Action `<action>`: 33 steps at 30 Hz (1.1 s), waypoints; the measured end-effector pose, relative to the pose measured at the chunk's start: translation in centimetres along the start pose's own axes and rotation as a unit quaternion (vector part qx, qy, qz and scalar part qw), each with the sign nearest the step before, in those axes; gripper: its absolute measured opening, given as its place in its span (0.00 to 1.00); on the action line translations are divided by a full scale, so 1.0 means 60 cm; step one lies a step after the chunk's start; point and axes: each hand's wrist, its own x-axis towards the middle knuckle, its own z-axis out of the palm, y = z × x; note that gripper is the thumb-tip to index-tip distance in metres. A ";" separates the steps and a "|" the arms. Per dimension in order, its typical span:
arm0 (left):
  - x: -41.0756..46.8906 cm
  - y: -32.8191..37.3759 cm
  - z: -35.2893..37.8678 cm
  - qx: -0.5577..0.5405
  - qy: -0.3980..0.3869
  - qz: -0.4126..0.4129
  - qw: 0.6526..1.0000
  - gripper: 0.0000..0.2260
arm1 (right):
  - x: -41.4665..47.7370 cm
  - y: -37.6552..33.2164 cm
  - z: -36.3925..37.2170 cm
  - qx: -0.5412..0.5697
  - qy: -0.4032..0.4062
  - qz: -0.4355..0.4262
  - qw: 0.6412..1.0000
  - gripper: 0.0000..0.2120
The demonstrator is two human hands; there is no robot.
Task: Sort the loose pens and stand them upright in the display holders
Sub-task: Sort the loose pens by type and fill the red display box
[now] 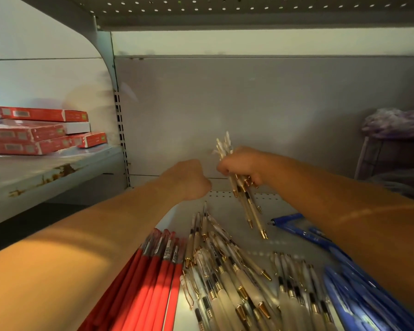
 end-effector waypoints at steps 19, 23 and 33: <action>-0.105 0.037 -0.028 -0.340 0.015 0.002 0.940 0.16 | -0.217 0.001 0.008 0.174 -0.111 0.039 0.978 0.03; -0.120 0.051 -0.025 -0.492 -0.015 -0.041 0.869 0.19 | -0.254 0.006 0.029 0.181 -0.145 0.027 0.972 0.05; -0.143 0.054 0.058 -0.399 -0.038 0.012 0.916 0.16 | -0.256 0.074 0.062 0.026 -0.088 -0.020 0.996 0.09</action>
